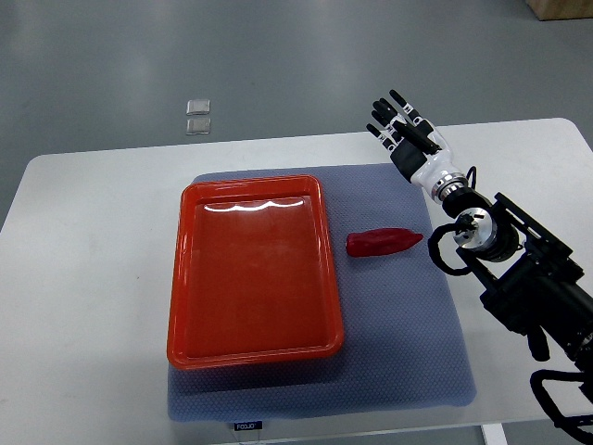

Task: Place red pepper on red tray
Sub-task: 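Reach the right hand down toward the red pepper beside the tray, then close the right hand's fingers around the red pepper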

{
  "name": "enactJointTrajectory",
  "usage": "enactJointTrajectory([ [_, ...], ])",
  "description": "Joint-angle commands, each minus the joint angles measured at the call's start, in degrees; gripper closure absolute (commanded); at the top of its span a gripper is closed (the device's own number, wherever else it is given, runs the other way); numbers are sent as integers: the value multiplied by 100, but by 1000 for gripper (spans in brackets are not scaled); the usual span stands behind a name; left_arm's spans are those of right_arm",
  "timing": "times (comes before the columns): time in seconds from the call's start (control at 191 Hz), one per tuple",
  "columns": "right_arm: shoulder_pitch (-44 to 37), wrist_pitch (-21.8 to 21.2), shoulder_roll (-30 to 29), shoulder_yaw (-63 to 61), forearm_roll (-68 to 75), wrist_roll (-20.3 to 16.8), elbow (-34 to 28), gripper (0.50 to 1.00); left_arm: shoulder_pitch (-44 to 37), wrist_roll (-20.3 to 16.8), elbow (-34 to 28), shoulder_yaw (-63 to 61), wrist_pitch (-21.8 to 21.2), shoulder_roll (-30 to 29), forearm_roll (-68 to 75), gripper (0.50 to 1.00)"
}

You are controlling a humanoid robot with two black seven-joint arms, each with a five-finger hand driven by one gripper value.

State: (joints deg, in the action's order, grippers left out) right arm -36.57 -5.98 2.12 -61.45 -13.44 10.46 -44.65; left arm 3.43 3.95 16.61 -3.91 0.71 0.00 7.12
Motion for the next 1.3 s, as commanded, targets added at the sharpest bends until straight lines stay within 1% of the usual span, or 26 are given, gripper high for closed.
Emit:
enactJointTrajectory([
  [0.0,-8,0,8,2,8,0,0,587,0,1,0,-5,-1,0,0,500],
  [0.231,-44,-61,52,37,-27,-26,-52,587,0,-8,0,4,-1,0,0,500],
  [0.299,-105,-202,218,98,-124,-87,-70,587,0,-17,9,4,-1,0,0,500],
  [0.372,-158,-176,438,283,-344,-158,-193,589,0,-17,9,4,-1,0,0,500],
  [0.414,-281,-185,719,415,-555,-228,-378,589,0,-17,0,4,-1,0,0,500],
  [0.498,-421,-378,1458,810,-1038,-378,-843,589,0,-26,9,4,-1,0,0,500],
  [0.529,-509,-527,1757,1039,-1276,-430,-1002,589,0,-26,9,-5,-1,0,0,500],
  [0.556,-667,-737,2046,1284,-1565,-474,-1142,589,0,-26,9,-5,-1,0,0,500],
  [0.566,-668,-738,2047,1285,-1566,-474,-1142,589,0,-26,9,-5,-1,0,0,500],
  [0.603,-869,-1054,2450,1679,-1960,-518,-1283,589,0,-26,18,-5,-1,0,0,500],
  [0.655,-1080,-1388,2916,2207,-2417,-544,-1467,589,0,-26,18,-5,-1,0,0,500],
  [0.718,-1353,-1617,3303,2674,-2831,-562,-1757,587,0,-26,27,-14,-1,0,0,500],
  [0.755,-1555,-1757,3558,3059,-3164,-606,-2038,589,0,-26,27,-14,-1,0,9,500],
  [0.807,-1801,-1898,3769,3551,-3577,-667,-2381,587,9,-26,27,-14,-1,0,18,500],
  [0.865,-2056,-2004,3857,3982,-3903,-685,-2610,587,17,-26,35,-14,-1,0,18,500],
  [0.917,-2241,-2013,3840,4352,-4105,-685,-2707,587,17,-26,35,-14,-1,0,18,500],
  [1.08,-2478,-1951,3602,4932,-4273,-729,-2724,587,17,-26,18,-14,-1,0,9,500],
  [1.295,-2496,-1397,3277,5319,-4730,-755,-2584,589,17,-26,18,-14,8,0,9,500],
])
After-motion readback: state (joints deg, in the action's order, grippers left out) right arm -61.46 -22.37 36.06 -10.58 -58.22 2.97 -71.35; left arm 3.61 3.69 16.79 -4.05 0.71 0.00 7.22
